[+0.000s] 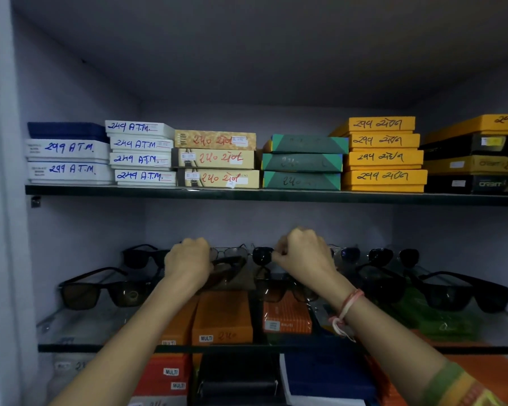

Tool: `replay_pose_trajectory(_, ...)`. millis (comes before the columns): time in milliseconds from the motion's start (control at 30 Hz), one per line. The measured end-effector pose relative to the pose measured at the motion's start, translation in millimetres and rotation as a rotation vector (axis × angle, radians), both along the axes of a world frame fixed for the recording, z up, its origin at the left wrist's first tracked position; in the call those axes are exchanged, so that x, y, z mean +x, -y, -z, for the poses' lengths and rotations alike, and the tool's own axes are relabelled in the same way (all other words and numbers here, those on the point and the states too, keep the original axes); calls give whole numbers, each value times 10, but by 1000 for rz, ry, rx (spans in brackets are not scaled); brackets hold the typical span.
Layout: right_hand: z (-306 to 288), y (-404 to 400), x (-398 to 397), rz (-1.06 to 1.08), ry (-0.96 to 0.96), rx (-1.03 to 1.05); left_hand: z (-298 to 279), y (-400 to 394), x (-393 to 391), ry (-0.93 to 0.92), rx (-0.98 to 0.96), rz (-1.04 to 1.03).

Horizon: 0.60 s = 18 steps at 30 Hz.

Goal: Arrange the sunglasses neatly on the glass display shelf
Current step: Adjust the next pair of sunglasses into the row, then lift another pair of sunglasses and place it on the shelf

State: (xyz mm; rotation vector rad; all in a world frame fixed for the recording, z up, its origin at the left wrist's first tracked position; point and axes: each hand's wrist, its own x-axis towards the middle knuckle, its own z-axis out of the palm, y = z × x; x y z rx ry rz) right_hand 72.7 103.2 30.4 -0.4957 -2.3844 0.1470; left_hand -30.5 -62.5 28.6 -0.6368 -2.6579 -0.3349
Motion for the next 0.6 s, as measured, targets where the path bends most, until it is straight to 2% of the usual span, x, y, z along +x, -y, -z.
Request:
replay_pose_trajectory(100, -6, 129, -115, -164, -20, 18, -56, 165, -65, -91, 11, 65)
replay_pose_trajectory(200, -33, 244, -229, -262, -18, -15, -105, 292, -70, -100, 68, 194)
replay_pose_trajectory(367, -60, 287, -342, -277, 49, -165, -122, 410, -71, -118, 188, 298)
replay_pose_trajectory(500, -72, 294, -342, -331, 126, -165, -125, 498, -140, -132, 242, 322)
replay_pose_trajectory(600, -92, 324, -352, -334, 92, -171, -122, 552, -186, -148, 274, 370)
